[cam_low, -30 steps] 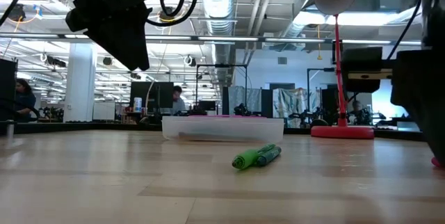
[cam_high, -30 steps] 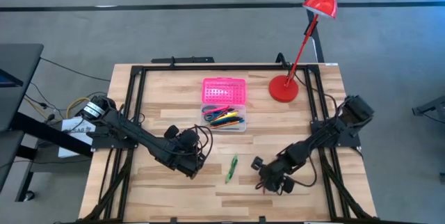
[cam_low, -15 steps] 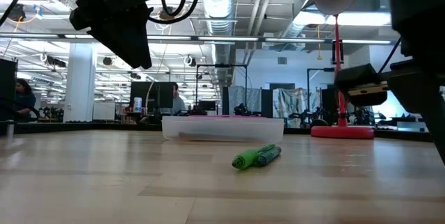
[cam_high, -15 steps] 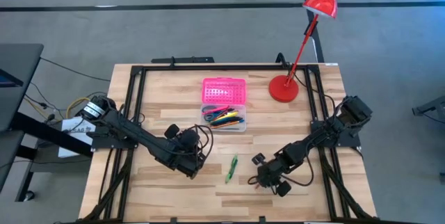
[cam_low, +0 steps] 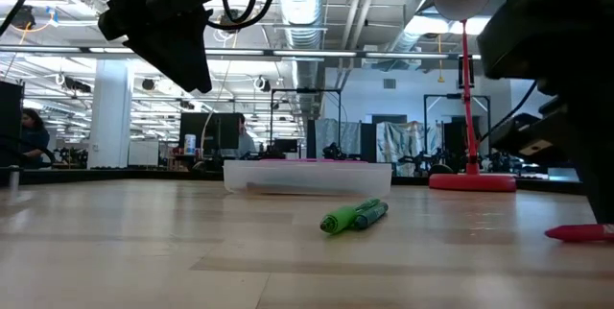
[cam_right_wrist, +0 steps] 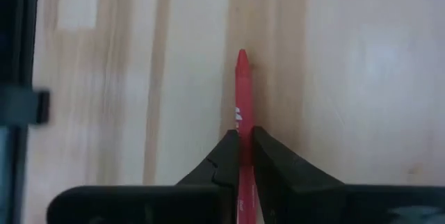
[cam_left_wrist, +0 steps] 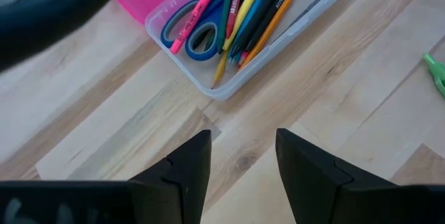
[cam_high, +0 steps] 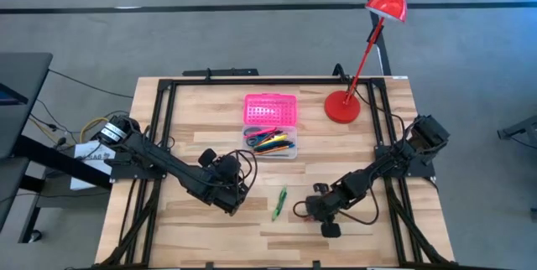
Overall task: Pick & place school supplies into a supply box
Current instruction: Put the red crayon into the pink supply box
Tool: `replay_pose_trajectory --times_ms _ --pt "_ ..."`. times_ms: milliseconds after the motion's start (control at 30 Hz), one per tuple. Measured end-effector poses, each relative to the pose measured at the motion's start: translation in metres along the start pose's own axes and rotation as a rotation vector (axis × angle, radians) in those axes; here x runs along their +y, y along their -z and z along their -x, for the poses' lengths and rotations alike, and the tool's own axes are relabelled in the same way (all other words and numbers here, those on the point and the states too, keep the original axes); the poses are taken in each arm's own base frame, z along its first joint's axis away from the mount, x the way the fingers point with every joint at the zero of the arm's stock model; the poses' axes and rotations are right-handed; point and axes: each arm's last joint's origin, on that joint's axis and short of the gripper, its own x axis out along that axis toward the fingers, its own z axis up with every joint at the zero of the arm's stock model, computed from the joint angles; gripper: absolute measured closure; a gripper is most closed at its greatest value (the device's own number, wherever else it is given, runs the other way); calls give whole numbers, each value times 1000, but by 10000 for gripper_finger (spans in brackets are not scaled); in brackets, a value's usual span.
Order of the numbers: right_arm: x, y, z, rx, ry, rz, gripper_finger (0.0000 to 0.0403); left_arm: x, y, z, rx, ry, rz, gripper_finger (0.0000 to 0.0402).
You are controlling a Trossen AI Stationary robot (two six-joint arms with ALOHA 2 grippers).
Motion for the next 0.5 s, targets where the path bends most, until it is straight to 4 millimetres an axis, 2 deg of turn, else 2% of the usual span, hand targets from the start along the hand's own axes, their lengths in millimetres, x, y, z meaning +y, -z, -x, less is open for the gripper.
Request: replay_pose_trajectory --times_ms 200,500 --pt "0 -1 0 -6 -1 -202 395 0 0 0 0 -3 -20 245" --pt "4 -8 3 -4 5 -237 398 6 2 0 24 -48 -91 245"
